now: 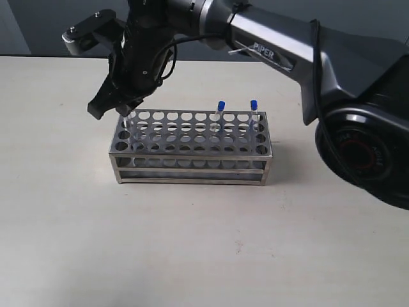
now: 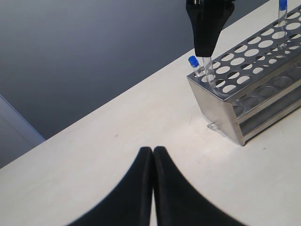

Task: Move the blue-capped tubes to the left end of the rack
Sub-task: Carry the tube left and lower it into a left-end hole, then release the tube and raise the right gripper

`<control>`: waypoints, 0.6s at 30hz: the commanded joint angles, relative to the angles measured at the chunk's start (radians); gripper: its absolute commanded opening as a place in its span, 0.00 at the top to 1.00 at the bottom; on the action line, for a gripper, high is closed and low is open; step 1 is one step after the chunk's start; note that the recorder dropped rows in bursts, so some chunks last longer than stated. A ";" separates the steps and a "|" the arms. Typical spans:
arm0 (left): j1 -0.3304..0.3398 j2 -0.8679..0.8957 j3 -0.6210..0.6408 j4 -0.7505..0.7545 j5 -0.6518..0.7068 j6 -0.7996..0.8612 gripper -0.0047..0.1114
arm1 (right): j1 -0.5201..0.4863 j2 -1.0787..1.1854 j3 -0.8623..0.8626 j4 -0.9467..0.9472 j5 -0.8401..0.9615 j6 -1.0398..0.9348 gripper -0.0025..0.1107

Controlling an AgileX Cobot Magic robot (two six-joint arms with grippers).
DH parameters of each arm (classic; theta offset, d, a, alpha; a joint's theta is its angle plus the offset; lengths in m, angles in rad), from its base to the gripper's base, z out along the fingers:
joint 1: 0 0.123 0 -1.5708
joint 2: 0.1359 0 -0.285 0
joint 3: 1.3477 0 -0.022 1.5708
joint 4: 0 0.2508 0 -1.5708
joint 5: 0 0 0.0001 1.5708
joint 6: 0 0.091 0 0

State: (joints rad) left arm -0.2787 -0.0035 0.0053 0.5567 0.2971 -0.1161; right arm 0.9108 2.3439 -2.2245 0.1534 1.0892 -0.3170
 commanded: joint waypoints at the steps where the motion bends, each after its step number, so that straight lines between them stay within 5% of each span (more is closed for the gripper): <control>1: -0.004 0.003 -0.005 -0.002 -0.006 -0.005 0.95 | -0.001 0.037 -0.004 0.038 -0.004 -0.007 0.99; 12: -0.004 0.003 -0.005 -0.002 -0.007 -0.005 0.95 | -0.001 0.080 -0.004 0.123 -0.046 -0.001 0.98; 14: -0.004 0.003 -0.005 -0.002 -0.007 -0.005 0.95 | -0.001 0.080 -0.004 0.125 -0.046 -0.001 0.90; 18: -0.004 0.003 -0.005 -0.002 -0.007 -0.005 0.95 | -0.001 0.078 -0.004 0.125 -0.044 0.009 0.54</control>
State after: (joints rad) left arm -0.2787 -0.0035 0.0053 0.5567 0.2971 -0.1161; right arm 0.9026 2.4110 -2.2317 0.2448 1.0478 -0.3169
